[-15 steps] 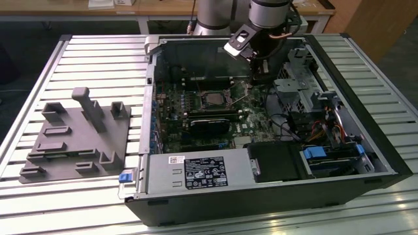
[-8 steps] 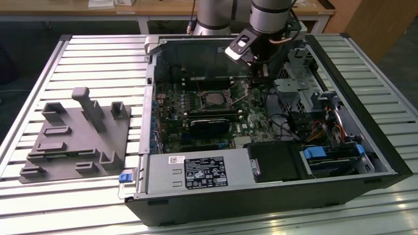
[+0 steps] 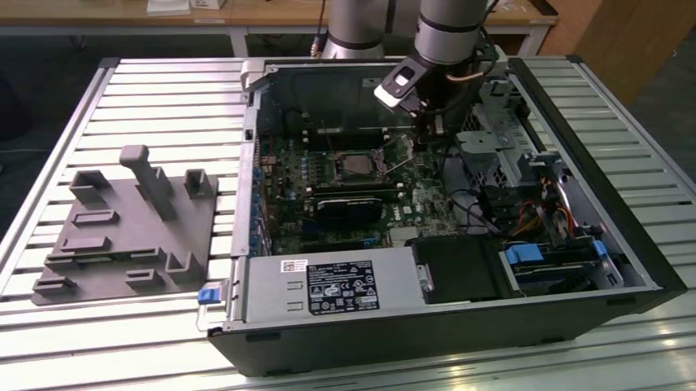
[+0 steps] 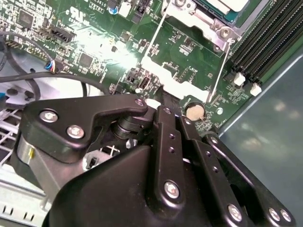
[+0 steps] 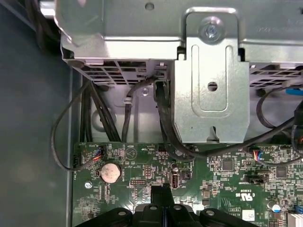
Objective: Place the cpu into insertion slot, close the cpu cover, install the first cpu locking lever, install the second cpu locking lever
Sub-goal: 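Close the cpu cover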
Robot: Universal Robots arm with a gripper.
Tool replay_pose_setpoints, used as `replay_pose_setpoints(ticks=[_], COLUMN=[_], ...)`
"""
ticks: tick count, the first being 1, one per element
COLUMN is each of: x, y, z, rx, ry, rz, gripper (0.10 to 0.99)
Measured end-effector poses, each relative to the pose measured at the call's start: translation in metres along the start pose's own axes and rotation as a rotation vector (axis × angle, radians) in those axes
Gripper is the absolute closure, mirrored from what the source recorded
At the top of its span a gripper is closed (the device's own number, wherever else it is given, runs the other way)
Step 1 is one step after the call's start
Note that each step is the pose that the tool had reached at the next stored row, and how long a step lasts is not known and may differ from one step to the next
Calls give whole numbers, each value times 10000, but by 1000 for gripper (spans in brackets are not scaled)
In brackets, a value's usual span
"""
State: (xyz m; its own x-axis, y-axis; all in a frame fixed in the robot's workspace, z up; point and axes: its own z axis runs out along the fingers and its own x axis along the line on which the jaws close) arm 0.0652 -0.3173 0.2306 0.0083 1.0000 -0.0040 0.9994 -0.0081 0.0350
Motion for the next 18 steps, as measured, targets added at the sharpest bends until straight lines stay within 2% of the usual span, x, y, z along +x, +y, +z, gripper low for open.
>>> replay_pose_setpoints(ticks=[6, 8, 10, 12, 18], x=[0, 0, 0, 0, 0], y=[0, 1, 3, 8, 26], z=[7, 8, 9, 9, 14], rx=[25, 81, 257, 496, 1415], ry=[-1, 1, -3, -5, -12], rz=[1, -1, 0, -2, -6], gripper=[980, 980, 980, 980, 980])
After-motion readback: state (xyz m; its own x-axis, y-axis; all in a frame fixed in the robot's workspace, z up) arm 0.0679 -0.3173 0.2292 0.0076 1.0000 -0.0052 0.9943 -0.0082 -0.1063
